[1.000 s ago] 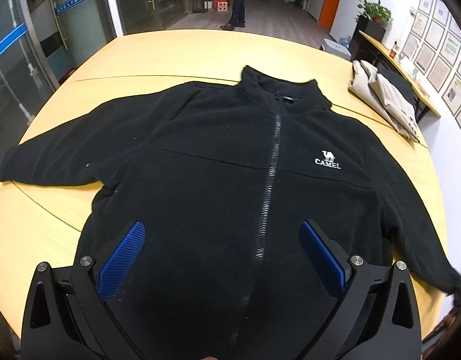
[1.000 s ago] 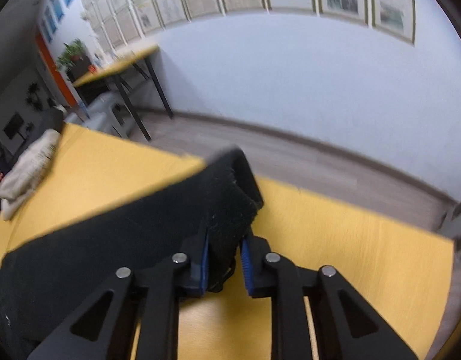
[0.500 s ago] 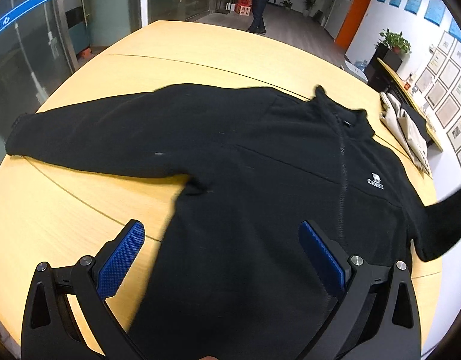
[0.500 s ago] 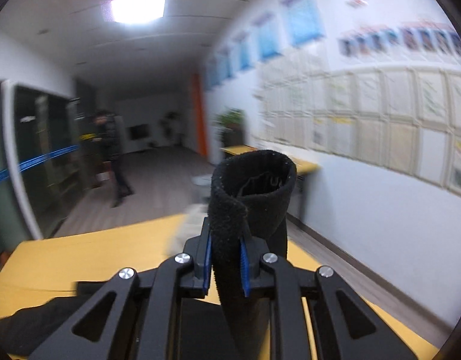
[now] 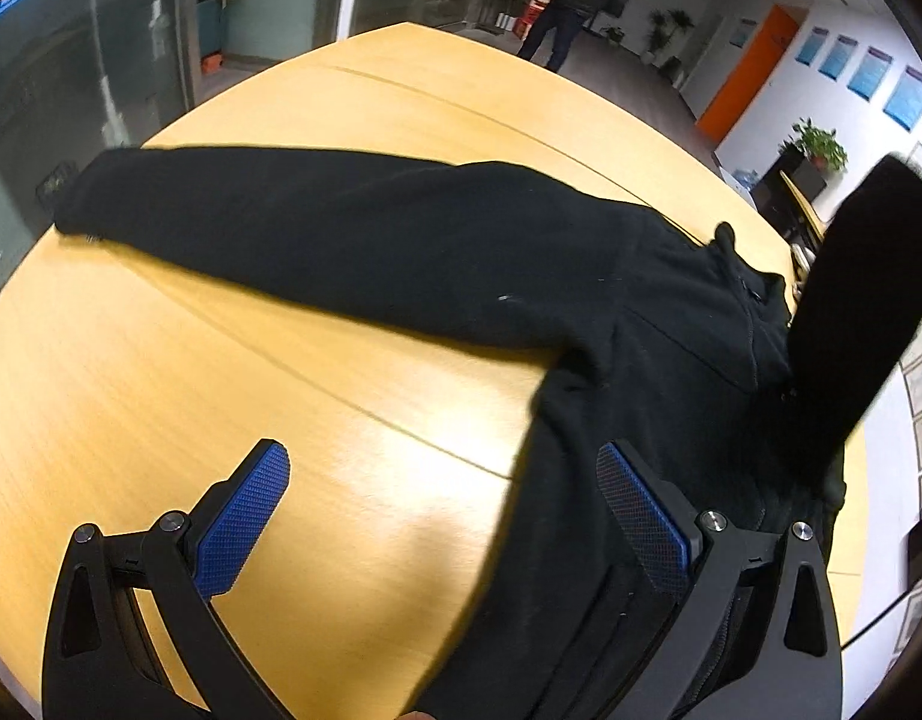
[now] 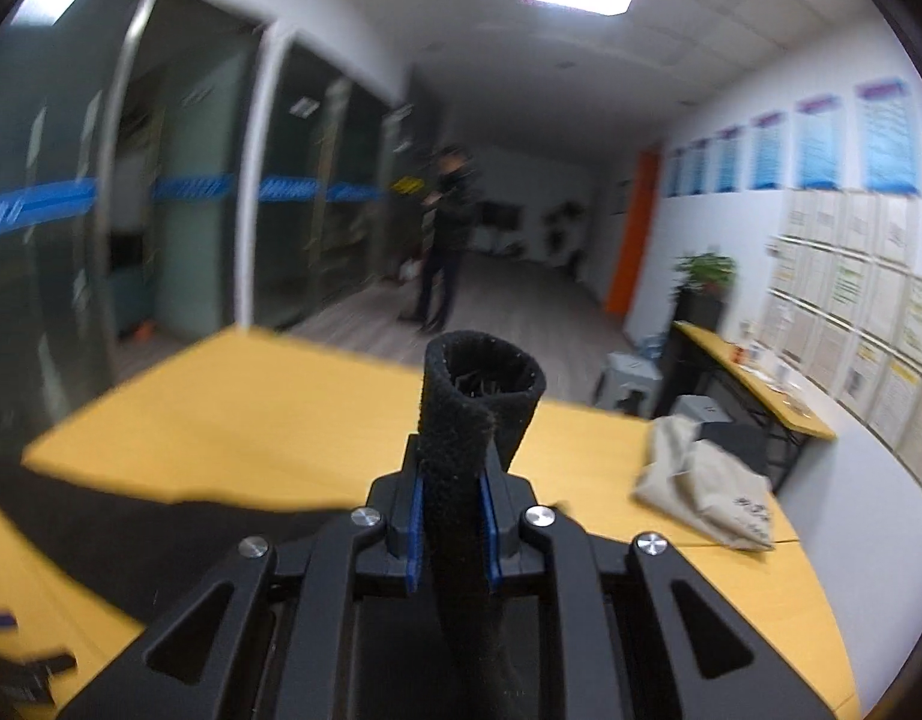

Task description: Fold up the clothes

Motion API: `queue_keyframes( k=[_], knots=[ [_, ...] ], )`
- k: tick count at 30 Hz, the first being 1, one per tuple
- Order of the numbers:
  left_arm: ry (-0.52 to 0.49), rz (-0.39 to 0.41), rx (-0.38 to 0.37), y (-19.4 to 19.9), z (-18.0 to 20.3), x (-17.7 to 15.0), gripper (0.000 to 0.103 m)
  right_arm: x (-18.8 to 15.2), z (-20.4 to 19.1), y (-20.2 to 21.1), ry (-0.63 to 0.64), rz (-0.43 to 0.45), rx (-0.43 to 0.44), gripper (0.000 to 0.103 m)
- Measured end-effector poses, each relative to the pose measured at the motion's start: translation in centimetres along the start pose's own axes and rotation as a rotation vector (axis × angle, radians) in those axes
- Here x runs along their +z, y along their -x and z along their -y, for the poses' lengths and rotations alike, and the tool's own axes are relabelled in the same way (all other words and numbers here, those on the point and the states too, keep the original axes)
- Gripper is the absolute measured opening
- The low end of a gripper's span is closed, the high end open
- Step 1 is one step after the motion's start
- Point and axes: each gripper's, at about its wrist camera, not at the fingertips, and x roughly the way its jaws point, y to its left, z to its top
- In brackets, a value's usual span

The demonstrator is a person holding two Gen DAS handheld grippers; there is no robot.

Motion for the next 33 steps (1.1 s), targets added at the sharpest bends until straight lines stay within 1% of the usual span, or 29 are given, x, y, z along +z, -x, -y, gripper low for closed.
queue_keyframes(
  k=[5,8,11,14,15,16,17,19,20,22,24,26,27,29,33],
  knots=[
    [0.040,0.000,0.000,-0.8,-1.5,-0.2,0.103,-5.5,-7.9,-4.1,0.128,-0.132,0.085,0.015],
    [0.057,0.001,0.002,-1.2,-2.2,-0.2,0.103,-8.6,-11.1,-6.5,0.189,-0.203,0.110,0.015],
    [0.074,0.003,0.003,-1.6,-2.8,-0.2,0.103,-11.3,-12.6,-8.3,0.273,-0.250,0.136,0.015],
    [0.092,0.004,0.004,-2.1,-3.4,-0.2,0.103,-13.2,-13.9,-8.5,0.320,-0.277,0.216,0.016],
    [0.097,0.004,0.005,-2.2,-3.6,-0.2,0.103,-13.4,-14.3,-8.6,0.317,-0.286,0.259,0.022],
    [0.103,0.005,0.005,-2.3,-3.9,-0.2,0.103,-13.4,-14.6,-8.3,0.305,-0.282,0.296,0.032],
    [0.112,0.006,0.007,-2.5,-4.1,-0.1,0.103,-13.3,-14.8,-8.0,0.292,-0.275,0.332,0.037],
    [0.141,0.011,0.019,-2.7,-5.1,0.2,0.103,-12.7,-14.8,-7.2,0.264,-0.228,0.371,0.051],
    [0.155,0.013,0.024,-2.7,-5.5,0.3,0.103,-12.6,-15.1,-7.2,0.244,-0.224,0.399,0.053],
    [0.185,0.018,0.036,-2.9,-6.4,0.6,0.103,-13.2,-15.9,-8.3,0.233,-0.282,0.457,0.054],
    [0.214,0.023,0.047,-3.1,-7.4,0.9,0.103,-14.3,-17.0,-10.1,0.245,-0.386,0.527,0.054],
    [0.242,0.032,0.060,-3.3,-8.4,1.4,0.103,-15.4,-17.9,-11.2,0.264,-0.450,0.565,0.057],
    [0.256,0.037,0.067,-3.3,-8.9,1.6,0.103,-15.6,-18.3,-11.2,0.265,-0.450,0.567,0.060],
    [0.291,0.049,0.092,-3.6,-10.8,2.6,0.103,-15.2,-18.2,-11.3,0.228,-0.450,0.587,0.060],
    [0.369,0.075,0.153,-4.2,-15.5,4.9,0.103,-11.8,-16.8,-9.3,0.163,-0.376,0.597,0.060]
  ],
)
